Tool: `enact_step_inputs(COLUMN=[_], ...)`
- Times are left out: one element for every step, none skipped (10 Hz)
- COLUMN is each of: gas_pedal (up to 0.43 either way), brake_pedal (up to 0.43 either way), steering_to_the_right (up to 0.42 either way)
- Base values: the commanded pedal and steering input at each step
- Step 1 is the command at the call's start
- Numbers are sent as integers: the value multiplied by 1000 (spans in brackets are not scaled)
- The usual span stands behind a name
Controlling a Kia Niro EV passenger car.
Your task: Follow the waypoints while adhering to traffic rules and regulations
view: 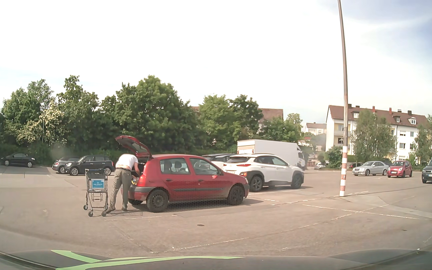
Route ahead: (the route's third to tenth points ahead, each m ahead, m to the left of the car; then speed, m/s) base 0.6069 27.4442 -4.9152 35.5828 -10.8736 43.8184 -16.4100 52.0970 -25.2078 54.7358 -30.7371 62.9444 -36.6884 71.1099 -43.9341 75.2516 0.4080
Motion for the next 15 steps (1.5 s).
enact_step_inputs(gas_pedal=[0, 0, 0, 0, 0, 0, 0, 0, 0, 0, 0, 0, 0, 0, 0], brake_pedal=[140, 146, 146, 146, 152, 171, 207, 226, 226, 232, 232, 238, 244, 238, 238], steering_to_the_right=[699, 686, 675, 670, 670, 658, 611, 537, 477, 391, 319, 233, 163, 103, 54])
